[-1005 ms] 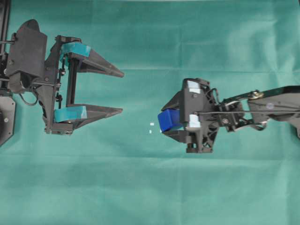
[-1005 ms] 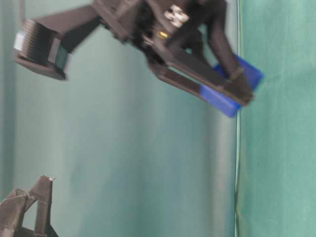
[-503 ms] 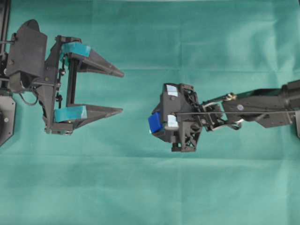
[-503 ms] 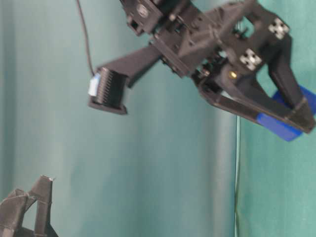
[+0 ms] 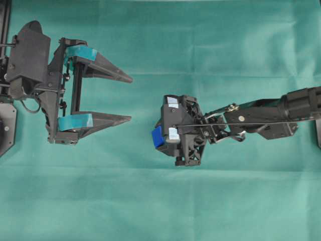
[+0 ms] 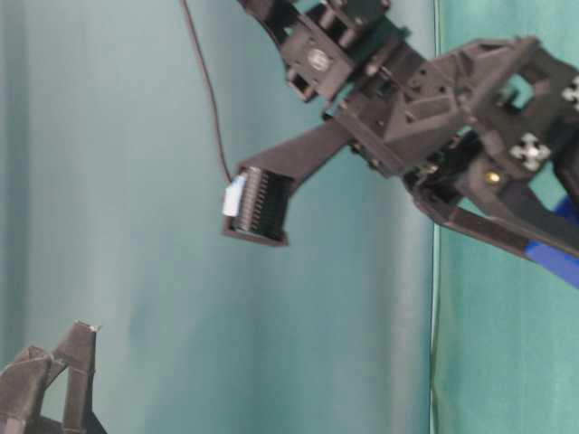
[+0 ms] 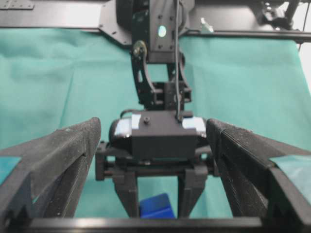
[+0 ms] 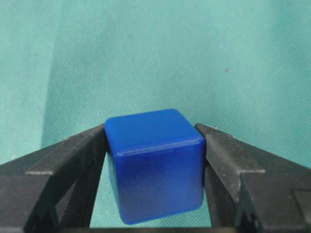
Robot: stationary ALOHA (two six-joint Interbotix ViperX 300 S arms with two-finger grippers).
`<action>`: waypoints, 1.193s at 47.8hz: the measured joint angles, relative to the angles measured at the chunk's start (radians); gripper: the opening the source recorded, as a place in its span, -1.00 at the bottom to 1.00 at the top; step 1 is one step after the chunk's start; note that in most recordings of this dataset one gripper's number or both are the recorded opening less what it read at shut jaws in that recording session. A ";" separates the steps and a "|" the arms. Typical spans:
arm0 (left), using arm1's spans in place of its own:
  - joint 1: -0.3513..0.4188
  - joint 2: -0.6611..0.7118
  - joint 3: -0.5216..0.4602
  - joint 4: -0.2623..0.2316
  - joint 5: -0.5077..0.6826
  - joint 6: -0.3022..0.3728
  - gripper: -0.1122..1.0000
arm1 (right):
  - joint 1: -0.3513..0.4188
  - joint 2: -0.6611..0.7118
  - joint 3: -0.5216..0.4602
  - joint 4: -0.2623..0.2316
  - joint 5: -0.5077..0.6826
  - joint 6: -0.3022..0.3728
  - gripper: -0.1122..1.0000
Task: Handover the blue block to the right arm after grasping it with the left arm, then place it in the designated position.
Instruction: 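Lower the cube with the right gripper onto the white tape marks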
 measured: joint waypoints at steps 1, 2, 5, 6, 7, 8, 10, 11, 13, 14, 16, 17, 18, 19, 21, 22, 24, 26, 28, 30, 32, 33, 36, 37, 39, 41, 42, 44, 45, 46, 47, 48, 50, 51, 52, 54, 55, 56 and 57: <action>0.000 0.002 0.000 0.000 0.000 0.000 0.99 | 0.000 0.003 -0.003 0.000 -0.002 0.000 0.29; 0.000 0.002 0.000 0.000 0.000 0.000 0.99 | -0.002 0.005 -0.005 0.000 0.000 0.000 0.29; 0.000 0.002 0.000 0.000 0.000 0.000 0.99 | -0.002 0.014 -0.009 0.000 -0.002 0.000 0.29; 0.000 0.000 0.000 0.000 0.000 0.000 0.99 | -0.002 0.015 -0.009 0.000 -0.002 0.000 0.29; 0.000 0.000 0.002 0.000 0.000 0.000 0.99 | -0.002 0.017 -0.009 0.000 -0.002 0.000 0.29; 0.000 0.002 0.000 0.000 0.000 0.000 0.99 | -0.002 0.018 -0.009 0.000 -0.002 -0.002 0.29; 0.000 0.002 0.000 0.000 0.000 0.000 0.99 | -0.003 0.018 -0.009 0.000 -0.003 0.000 0.29; 0.000 0.000 0.000 0.000 0.000 0.000 0.99 | -0.002 0.020 -0.009 0.000 -0.005 0.000 0.29; 0.000 0.002 0.000 0.000 0.000 0.000 0.99 | -0.002 0.018 -0.011 0.000 -0.008 -0.002 0.29; 0.000 0.002 0.000 0.000 0.000 0.000 0.99 | -0.003 0.018 -0.009 0.000 -0.008 0.000 0.29; 0.000 0.002 0.000 0.000 0.000 0.000 0.99 | -0.003 0.018 -0.009 0.000 -0.011 0.000 0.29; 0.000 0.000 0.000 0.000 0.000 0.000 0.99 | -0.003 0.018 -0.009 0.000 -0.012 0.000 0.29; 0.000 0.002 0.000 0.000 0.000 0.000 0.99 | -0.003 0.020 -0.009 0.000 -0.014 0.000 0.29; 0.000 0.002 0.000 0.000 0.000 0.000 0.99 | -0.003 0.018 -0.009 0.000 -0.014 0.000 0.29; 0.000 0.002 0.000 0.002 0.000 0.000 0.99 | -0.003 0.020 -0.009 0.000 -0.015 0.000 0.29; 0.000 0.000 0.000 0.000 0.000 0.000 0.99 | -0.003 0.020 -0.011 0.000 -0.015 0.000 0.29; 0.000 0.000 0.000 0.000 0.000 0.000 0.99 | -0.003 0.018 -0.009 0.002 -0.015 0.000 0.29; 0.000 0.002 0.000 0.000 0.000 -0.002 0.99 | -0.003 0.020 -0.009 0.002 -0.017 0.000 0.29; 0.000 0.000 0.000 0.000 0.000 0.000 0.99 | -0.003 0.018 -0.009 0.002 -0.017 0.000 0.29; 0.000 0.000 0.000 0.000 0.000 0.000 0.99 | -0.003 0.020 -0.009 0.000 -0.017 0.000 0.29; 0.000 0.002 0.000 0.000 0.000 0.000 0.99 | -0.003 0.020 -0.009 0.000 -0.018 0.000 0.29; 0.000 0.000 0.000 0.000 0.000 0.000 0.99 | -0.005 0.020 -0.009 0.000 -0.020 -0.002 0.29; 0.000 0.000 0.000 0.000 0.000 0.000 0.99 | -0.005 0.018 -0.011 0.000 -0.021 0.000 0.29; 0.000 0.002 0.000 0.000 0.000 0.000 0.99 | -0.005 0.018 -0.011 0.002 -0.020 0.000 0.29; 0.000 0.000 0.000 0.000 0.000 0.000 0.99 | -0.005 0.018 -0.009 0.000 -0.021 0.000 0.29; 0.000 0.000 0.000 0.000 0.000 0.000 0.99 | -0.005 0.018 -0.009 0.002 -0.020 0.000 0.29; 0.000 0.000 0.000 0.000 0.000 0.000 0.99 | -0.005 0.020 -0.011 0.000 -0.021 0.000 0.29; 0.000 0.002 0.000 0.000 0.000 0.000 0.99 | -0.005 0.020 -0.009 0.000 -0.021 0.000 0.29; 0.000 0.000 0.000 0.000 0.000 0.000 0.99 | -0.005 0.020 -0.009 0.000 -0.021 0.000 0.29; 0.000 0.000 0.000 0.000 0.000 0.000 0.99 | -0.005 0.018 -0.009 0.000 -0.021 0.000 0.29; 0.000 0.002 0.000 0.000 0.000 0.000 0.99 | -0.005 0.020 -0.011 0.000 -0.021 0.000 0.29; 0.000 0.000 0.000 0.000 0.000 0.000 0.99 | -0.005 0.020 -0.009 0.000 -0.021 0.000 0.29; 0.000 0.000 0.000 0.000 0.000 0.000 0.99 | -0.005 0.020 -0.011 0.000 -0.021 -0.002 0.29; 0.000 0.002 0.000 0.000 0.000 0.000 0.99 | -0.005 0.018 -0.009 0.000 -0.023 -0.002 0.29; 0.000 0.002 0.000 0.000 0.000 0.000 0.99 | -0.006 0.018 -0.009 0.000 -0.023 -0.002 0.29; 0.000 0.002 0.000 0.000 0.000 0.000 0.99 | -0.006 0.018 -0.011 -0.002 -0.023 -0.003 0.29; 0.000 0.000 0.000 0.000 0.000 0.000 0.99 | -0.005 0.018 -0.011 0.000 -0.023 -0.003 0.29; 0.000 0.000 0.002 0.000 0.000 0.000 0.99 | -0.006 0.020 -0.009 -0.002 -0.023 -0.003 0.29; 0.000 0.000 0.000 0.000 0.000 0.000 0.99 | -0.006 0.018 -0.011 -0.002 -0.023 -0.005 0.29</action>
